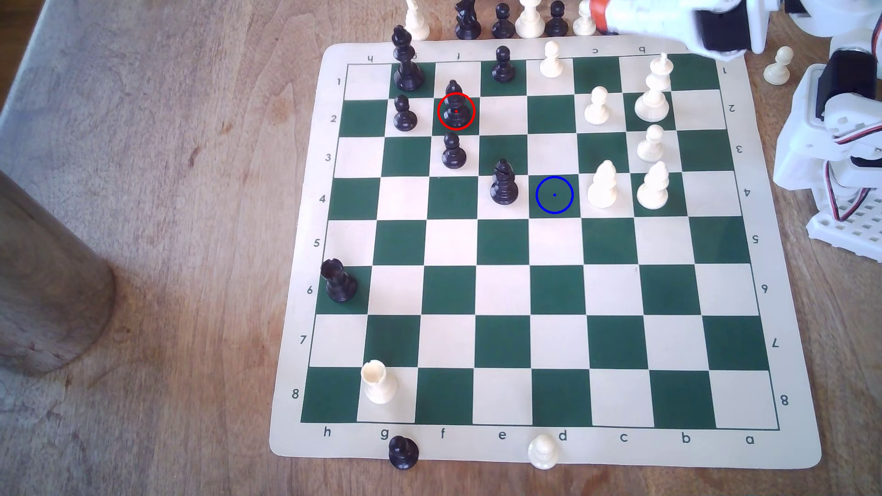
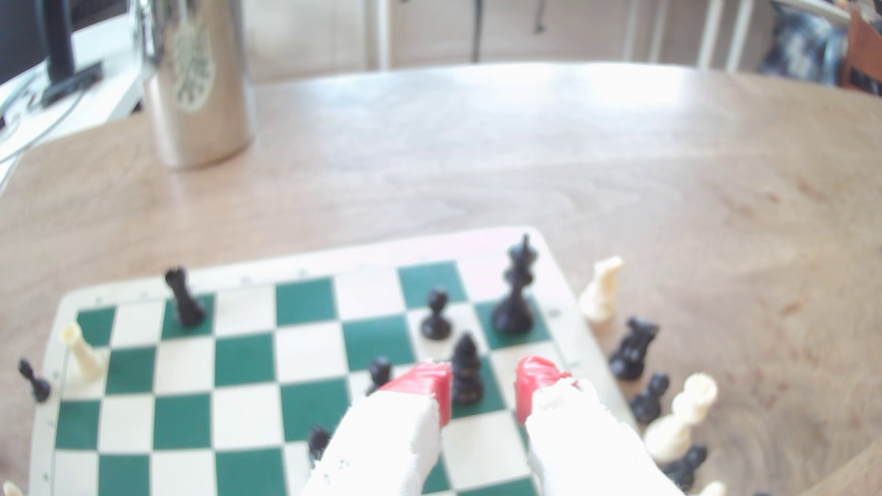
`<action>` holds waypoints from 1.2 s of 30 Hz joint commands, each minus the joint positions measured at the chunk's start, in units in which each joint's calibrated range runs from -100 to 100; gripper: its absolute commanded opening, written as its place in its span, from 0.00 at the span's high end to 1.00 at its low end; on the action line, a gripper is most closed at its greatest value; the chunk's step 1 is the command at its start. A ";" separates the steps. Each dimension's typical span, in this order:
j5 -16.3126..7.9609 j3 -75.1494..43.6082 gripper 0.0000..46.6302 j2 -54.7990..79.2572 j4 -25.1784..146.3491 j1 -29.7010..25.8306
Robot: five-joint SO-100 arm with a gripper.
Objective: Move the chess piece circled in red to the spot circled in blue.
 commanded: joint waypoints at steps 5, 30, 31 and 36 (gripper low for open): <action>-2.54 -11.50 0.71 14.83 -0.24 -1.46; -10.89 -75.32 0.57 85.37 11.39 1.04; -10.74 -78.31 0.57 88.68 12.54 1.82; -10.65 -82.12 0.58 95.30 14.26 2.53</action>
